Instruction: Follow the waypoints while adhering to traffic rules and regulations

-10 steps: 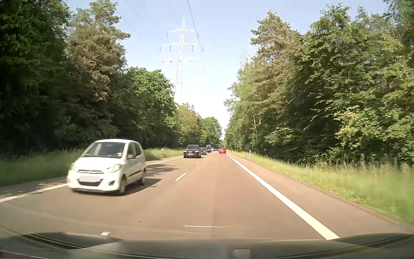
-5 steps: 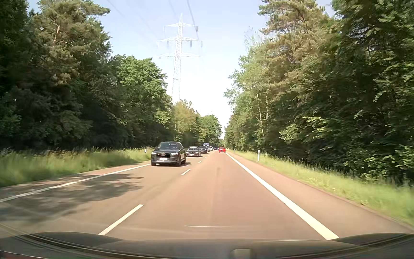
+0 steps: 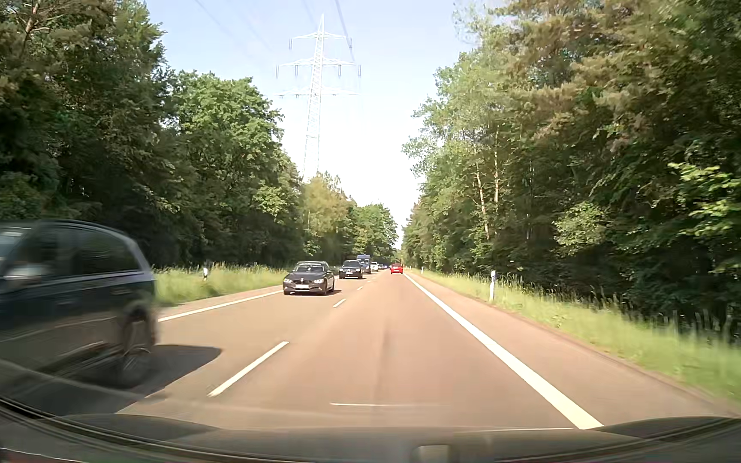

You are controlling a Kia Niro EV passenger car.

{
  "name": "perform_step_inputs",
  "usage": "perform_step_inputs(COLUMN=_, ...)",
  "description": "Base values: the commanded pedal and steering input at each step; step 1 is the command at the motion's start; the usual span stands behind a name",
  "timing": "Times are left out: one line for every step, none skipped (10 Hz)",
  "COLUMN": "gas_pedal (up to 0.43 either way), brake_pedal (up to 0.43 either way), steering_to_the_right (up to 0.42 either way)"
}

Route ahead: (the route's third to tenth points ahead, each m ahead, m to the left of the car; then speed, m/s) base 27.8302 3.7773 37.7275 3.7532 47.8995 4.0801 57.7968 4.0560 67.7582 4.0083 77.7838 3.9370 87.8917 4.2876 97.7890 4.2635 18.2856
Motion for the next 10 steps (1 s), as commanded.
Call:
perform_step_inputs(gas_pedal=0.098, brake_pedal=0.03, steering_to_the_right=0.001)
perform_step_inputs(gas_pedal=0.098, brake_pedal=0.03, steering_to_the_right=0.001)
perform_step_inputs(gas_pedal=0.098, brake_pedal=0.03, steering_to_the_right=0.001)
perform_step_inputs(gas_pedal=0.098, brake_pedal=0.03, steering_to_the_right=0.001)
perform_step_inputs(gas_pedal=0.098, brake_pedal=0.03, steering_to_the_right=0.001)
perform_step_inputs(gas_pedal=0.098, brake_pedal=0.03, steering_to_the_right=0.001)
perform_step_inputs(gas_pedal=0.098, brake_pedal=0.03, steering_to_the_right=0.001)
perform_step_inputs(gas_pedal=0.098, brake_pedal=0.03, steering_to_the_right=0.001)
perform_step_inputs(gas_pedal=0.098, brake_pedal=0.03, steering_to_the_right=0.001)
perform_step_inputs(gas_pedal=0.098, brake_pedal=0.03, steering_to_the_right=0.0)
